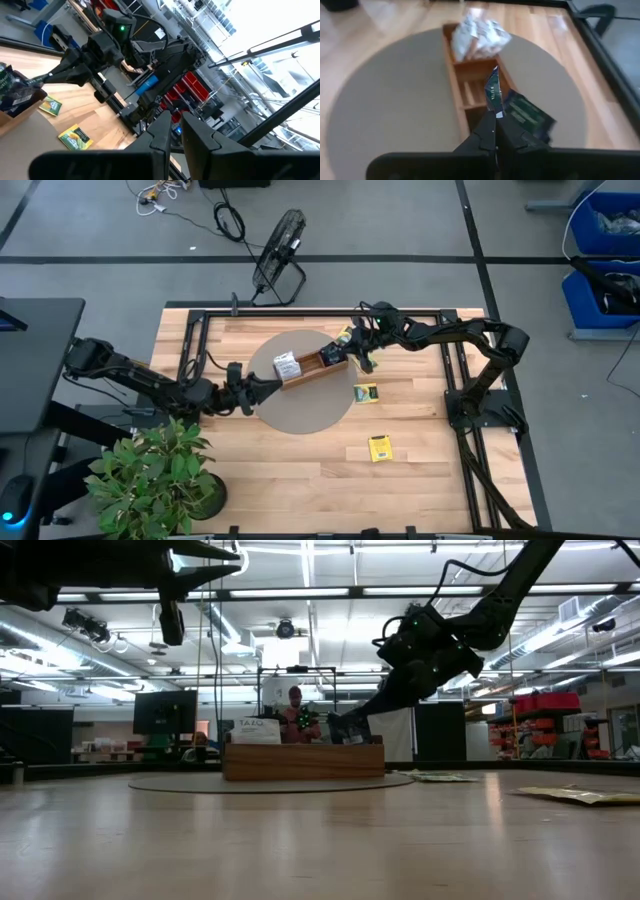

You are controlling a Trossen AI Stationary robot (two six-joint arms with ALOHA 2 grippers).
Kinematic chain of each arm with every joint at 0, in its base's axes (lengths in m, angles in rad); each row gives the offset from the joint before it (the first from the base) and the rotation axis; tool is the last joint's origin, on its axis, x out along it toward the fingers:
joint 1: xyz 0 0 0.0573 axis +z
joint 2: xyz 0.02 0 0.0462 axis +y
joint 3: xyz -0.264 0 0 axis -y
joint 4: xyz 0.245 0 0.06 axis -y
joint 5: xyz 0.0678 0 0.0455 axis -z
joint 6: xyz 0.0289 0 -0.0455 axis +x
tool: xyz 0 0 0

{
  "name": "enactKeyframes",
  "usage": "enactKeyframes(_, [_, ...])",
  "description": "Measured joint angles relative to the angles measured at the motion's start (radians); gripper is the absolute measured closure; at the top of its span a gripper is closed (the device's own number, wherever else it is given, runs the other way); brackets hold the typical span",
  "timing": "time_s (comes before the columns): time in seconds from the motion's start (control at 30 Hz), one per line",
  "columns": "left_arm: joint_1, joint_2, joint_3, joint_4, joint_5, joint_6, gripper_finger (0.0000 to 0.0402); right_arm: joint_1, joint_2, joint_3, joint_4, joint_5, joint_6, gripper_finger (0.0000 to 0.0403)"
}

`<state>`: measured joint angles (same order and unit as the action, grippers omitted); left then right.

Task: Pick & Place Tea
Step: Put the purple tea bag into the right section of the wooden organizer, then put the yellow tea bag into the middle section of the wooden organizer

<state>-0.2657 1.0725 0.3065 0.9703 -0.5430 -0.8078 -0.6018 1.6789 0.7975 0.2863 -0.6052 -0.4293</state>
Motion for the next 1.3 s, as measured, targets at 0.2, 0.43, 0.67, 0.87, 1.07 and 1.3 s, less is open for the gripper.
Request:
enactKeyframes(0.2, [0.016, 0.000, 0.000, 0.001, 0.000, -0.001, 0.0356, -0.013, 0.016, 0.001, 0.006, 0.036, 0.007, 0.0403])
enactKeyframes(0.43, [0.017, 0.000, 0.000, 0.001, 0.006, -0.019, 0.0356, -0.010, 0.032, 0.001, 0.005, 0.060, 0.047, 0.0385])
enactKeyframes(0.67, [0.017, 0.000, 0.000, 0.001, 0.007, -0.019, 0.0356, -0.006, 0.031, 0.001, 0.007, 0.116, 0.020, 0.0324])
enactKeyframes(0.87, [0.017, 0.000, 0.000, 0.001, 0.016, -0.018, 0.0356, 0.007, 0.029, 0.001, 0.036, 0.135, 0.025, 0.0261])
enactKeyframes(1.07, [0.017, 0.000, 0.000, 0.001, 0.016, -0.016, 0.0356, 0.017, -0.023, 0.001, 0.048, 0.220, 0.026, 0.0217])
enactKeyframes(1.3, [0.017, 0.000, 0.000, -0.001, 0.016, -0.007, 0.0356, 0.008, -0.115, 0.001, 0.037, 0.340, 0.173, 0.0203])
